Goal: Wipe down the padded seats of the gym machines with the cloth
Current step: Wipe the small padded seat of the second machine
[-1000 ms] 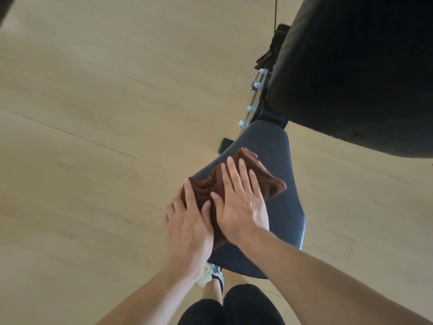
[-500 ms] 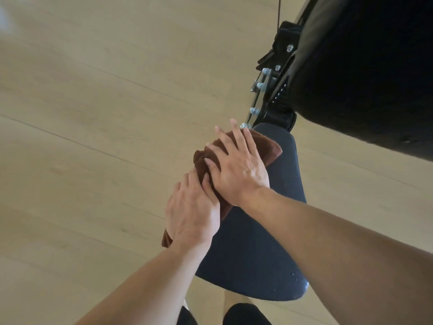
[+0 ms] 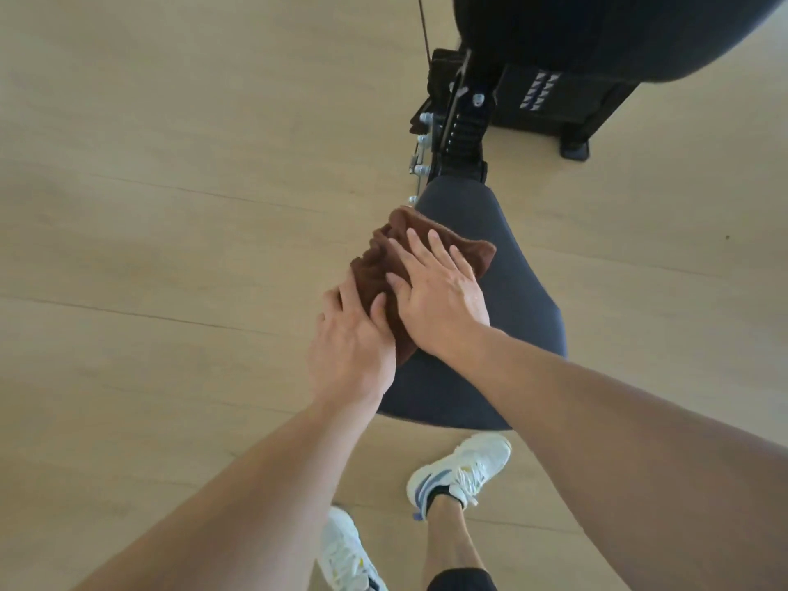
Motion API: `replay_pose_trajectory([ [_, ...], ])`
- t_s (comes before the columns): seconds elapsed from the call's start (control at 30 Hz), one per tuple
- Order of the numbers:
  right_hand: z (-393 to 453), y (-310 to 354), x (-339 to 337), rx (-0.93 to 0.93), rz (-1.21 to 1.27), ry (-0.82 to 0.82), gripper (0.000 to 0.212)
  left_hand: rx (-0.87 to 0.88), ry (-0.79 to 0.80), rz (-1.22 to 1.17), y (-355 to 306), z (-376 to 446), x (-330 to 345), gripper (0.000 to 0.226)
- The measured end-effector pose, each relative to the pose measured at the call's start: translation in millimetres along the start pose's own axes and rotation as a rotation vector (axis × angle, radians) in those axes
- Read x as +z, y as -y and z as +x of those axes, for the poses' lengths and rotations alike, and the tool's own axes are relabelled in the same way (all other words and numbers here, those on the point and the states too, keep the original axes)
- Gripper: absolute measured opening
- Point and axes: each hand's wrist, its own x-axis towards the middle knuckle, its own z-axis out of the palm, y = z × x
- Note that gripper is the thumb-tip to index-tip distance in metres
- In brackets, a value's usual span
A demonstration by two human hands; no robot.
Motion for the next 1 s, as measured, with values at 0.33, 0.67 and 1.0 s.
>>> replay_pose_trajectory([
  [0.33,-65,14,17,0.004,-0.049,-0.063,0.057,0.050,-0.015,-0.103,24,-46,0,0.062],
  [0.67,-35,4,12,-0.097,-0.040,0.016,0.058,-0.014,-0.035,-0.010,13,-31,6,0.059],
  [1.0,17,-3,-9,-0.215,-0.060,0.113,0.056,-0.008,0.066,-0.013,-2,17,-6,0.047],
])
